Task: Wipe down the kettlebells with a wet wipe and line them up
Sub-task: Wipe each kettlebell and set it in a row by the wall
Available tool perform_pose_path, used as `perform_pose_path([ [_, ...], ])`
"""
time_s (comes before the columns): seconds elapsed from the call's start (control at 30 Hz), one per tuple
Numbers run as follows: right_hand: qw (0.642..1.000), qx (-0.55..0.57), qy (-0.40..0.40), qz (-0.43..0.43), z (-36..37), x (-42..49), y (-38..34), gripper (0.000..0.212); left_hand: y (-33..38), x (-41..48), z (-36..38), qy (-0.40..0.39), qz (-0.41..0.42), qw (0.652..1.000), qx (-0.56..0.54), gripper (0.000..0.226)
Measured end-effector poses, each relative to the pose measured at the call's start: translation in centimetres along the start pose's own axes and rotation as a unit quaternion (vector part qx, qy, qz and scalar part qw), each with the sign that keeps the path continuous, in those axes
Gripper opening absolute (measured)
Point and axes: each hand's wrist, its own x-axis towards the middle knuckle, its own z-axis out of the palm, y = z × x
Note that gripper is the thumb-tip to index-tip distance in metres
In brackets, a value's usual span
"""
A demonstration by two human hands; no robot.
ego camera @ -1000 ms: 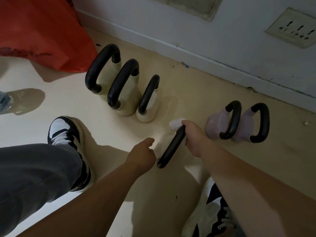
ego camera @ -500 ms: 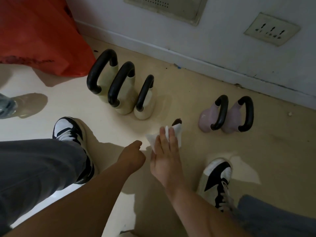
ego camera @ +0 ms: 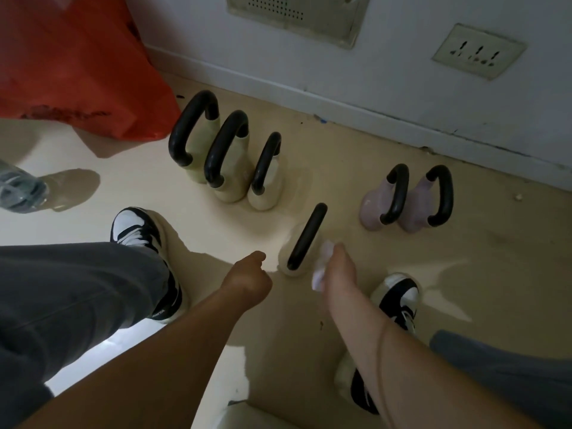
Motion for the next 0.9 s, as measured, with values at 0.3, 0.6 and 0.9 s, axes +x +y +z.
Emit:
perform_pose_path([
  [0.3,0.995,-0.079,-0.06,-0.017,2.8,-1.4,0.3,0.035,0.2,0.8,-1.1,0.013,-0.004,1.0,0.003,0.051],
  [0.6,0.997,-0.066,0.043,-0.008,0.8,-4.4,1.3,0.044,2.1,0.8,0.6,0.004,0.035,0.999,0.04,0.049],
  [0.9,0.966,-0.236,-0.101,-0.002,1.5,-5.4,-4.5,0.036,6.1,-1.6,-3.0,-0.005,-0.01,0.947,-0.322,0.07],
])
